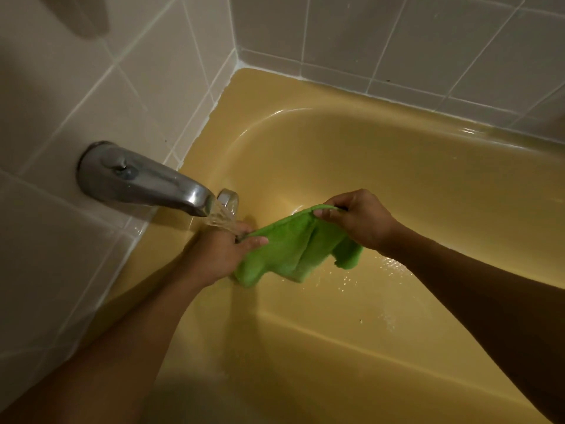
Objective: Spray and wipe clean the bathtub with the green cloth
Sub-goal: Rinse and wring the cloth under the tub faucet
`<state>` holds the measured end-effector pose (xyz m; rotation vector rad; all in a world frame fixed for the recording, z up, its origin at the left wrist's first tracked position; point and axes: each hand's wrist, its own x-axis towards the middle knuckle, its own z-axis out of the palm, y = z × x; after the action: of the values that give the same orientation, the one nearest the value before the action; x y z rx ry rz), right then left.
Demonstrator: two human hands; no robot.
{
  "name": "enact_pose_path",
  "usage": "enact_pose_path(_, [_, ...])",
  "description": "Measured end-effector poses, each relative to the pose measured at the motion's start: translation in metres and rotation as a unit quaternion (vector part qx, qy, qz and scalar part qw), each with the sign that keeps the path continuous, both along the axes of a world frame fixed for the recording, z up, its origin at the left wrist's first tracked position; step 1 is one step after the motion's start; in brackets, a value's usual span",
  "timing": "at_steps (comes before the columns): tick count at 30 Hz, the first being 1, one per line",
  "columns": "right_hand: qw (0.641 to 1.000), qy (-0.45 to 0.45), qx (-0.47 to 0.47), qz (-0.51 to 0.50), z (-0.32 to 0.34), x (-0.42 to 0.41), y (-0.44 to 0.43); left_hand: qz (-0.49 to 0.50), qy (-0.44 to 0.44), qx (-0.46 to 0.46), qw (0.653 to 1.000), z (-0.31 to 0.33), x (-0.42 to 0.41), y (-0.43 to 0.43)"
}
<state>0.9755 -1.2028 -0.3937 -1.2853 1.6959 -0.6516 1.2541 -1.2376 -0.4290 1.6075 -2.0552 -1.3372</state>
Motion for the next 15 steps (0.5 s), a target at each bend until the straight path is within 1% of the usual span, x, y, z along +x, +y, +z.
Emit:
enact_pose_path(4, [0.999, -0.030, 0.002, -0.031, 0.008, -0.013, 0.006, -0.004, 0.008, -0.001, 1.000, 0.007, -0.011, 0.000])
enact_pose_path(7, [0.997, -0.060, 0.017, -0.050, 0.015, -0.025, 0.013, -0.006, 0.048, 0.025, 0.999, 0.003, -0.016, -0.003])
enact_pose_path(9, [0.997, -0.056, 0.024, -0.042, 0.021, -0.032, 0.016, -0.024, 0.048, 0.026, 0.998, -0.001, -0.018, -0.003])
enact_pose_path(15, [0.999, -0.028, 0.008, -0.035, 0.040, -0.055, 0.027, -0.048, 0.021, -0.047, 0.998, -0.019, -0.014, -0.011])
